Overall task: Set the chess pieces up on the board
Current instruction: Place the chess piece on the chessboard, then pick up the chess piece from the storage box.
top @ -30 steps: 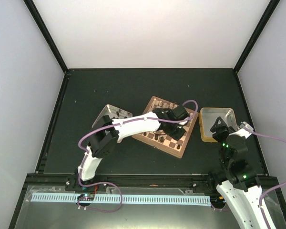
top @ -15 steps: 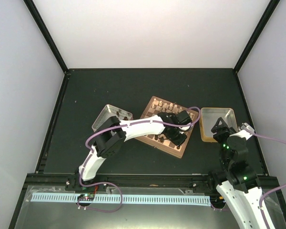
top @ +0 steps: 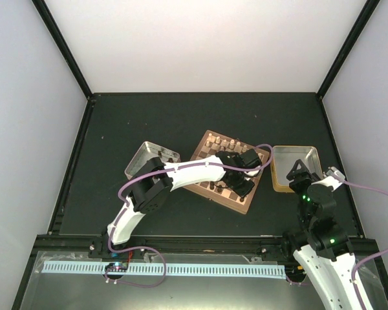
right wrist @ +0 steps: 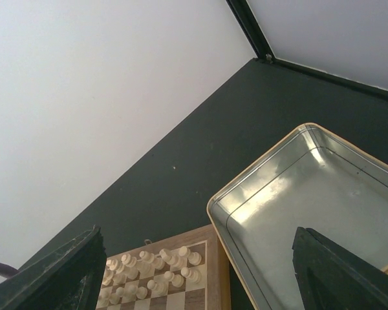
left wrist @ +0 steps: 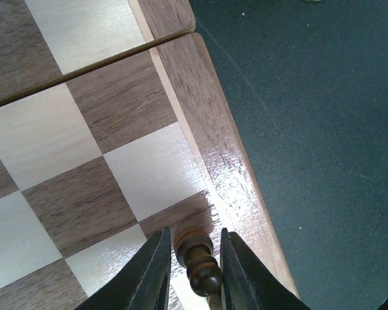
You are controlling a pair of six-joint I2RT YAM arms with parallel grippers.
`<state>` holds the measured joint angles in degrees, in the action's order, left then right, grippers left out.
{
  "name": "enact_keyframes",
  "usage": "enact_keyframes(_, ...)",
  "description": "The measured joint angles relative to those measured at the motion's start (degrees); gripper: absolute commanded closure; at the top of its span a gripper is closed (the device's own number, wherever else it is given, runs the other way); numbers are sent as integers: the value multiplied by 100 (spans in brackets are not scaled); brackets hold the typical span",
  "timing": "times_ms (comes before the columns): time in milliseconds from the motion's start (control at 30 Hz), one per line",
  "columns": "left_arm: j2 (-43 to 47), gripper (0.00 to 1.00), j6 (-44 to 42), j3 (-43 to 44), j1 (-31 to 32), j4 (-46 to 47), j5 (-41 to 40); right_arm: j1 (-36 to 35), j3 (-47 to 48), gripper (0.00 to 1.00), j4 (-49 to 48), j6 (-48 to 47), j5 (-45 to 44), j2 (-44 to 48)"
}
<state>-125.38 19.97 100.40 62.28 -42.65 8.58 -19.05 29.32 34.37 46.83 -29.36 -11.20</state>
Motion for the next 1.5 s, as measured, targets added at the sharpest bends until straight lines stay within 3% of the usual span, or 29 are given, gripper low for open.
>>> enact_keyframes(133, 0, 72, -2, 22, 0, -44, -28, 0, 0, 20, -2, 0, 4, -26)
enact_keyframes(533, 15, 43, 11, 162, -59, -48, 81, 0, 0, 20, -4, -2, 9, -76)
enact_keyframes(700, 439, 38, 83, -199, -264, 94, 63, 0, 0, 20, -2, -2, 7, -74)
enact_keyframes(933, 1998, 38, 339, -1303, -979, 525, -249, 0, 0, 20, -7, -2, 7, -74)
enact_keyframes(1167, 3239, 56, 697, -2695, -2153, 935, -984, 0, 0, 20, -9, -2, 20, -87)
enact_keyframes(1500, 3429, 59, 761, -3799, -3558, 1019, -1381, 0, -57, 20, -68, -2, 127, -210)
